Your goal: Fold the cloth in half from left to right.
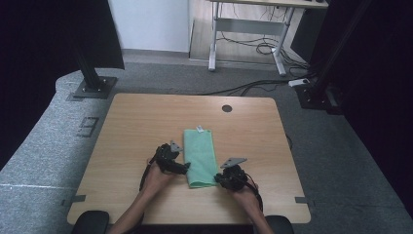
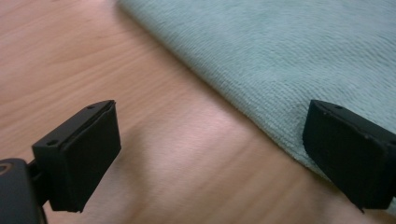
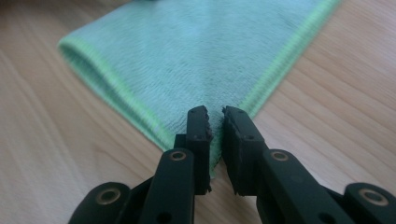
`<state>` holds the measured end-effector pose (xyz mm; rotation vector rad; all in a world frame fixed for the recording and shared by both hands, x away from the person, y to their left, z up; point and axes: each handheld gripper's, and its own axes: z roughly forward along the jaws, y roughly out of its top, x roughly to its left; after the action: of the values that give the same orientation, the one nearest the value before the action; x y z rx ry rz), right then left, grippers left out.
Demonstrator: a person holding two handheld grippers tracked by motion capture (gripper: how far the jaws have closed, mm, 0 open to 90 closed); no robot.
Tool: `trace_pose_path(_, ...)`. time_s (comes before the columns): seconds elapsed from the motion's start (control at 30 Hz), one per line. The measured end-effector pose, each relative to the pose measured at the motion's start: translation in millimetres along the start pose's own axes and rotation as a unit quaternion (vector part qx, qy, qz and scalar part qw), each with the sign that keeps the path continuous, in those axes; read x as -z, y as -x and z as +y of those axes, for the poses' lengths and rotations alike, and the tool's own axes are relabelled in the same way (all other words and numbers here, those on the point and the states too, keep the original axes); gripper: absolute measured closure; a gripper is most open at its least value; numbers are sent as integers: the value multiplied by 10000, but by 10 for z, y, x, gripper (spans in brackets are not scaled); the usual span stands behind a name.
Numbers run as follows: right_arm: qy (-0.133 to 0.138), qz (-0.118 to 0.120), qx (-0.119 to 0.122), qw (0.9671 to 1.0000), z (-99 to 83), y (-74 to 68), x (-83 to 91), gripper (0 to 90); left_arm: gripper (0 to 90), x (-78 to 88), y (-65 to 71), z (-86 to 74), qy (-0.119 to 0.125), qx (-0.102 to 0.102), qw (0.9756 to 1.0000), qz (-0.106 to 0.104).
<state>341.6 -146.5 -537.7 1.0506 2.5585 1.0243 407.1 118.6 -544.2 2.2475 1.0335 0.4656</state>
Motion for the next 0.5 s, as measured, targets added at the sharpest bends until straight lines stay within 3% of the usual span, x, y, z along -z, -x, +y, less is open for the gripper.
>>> trace_pose_path(0.17,38,10,207,9998,46,-148,-61,785,51,30,-34,-2,27,-4,10000,40)
trace_pose_path(0.4,90,3,159,9998,27,-121,-57,728,60,256,184,-150,187,4,9985,-519)
trace_pose_path(0.5,114,-37,155,9998,20,-118,-57,689,60,323,282,-244,66,-177,9985,-514)
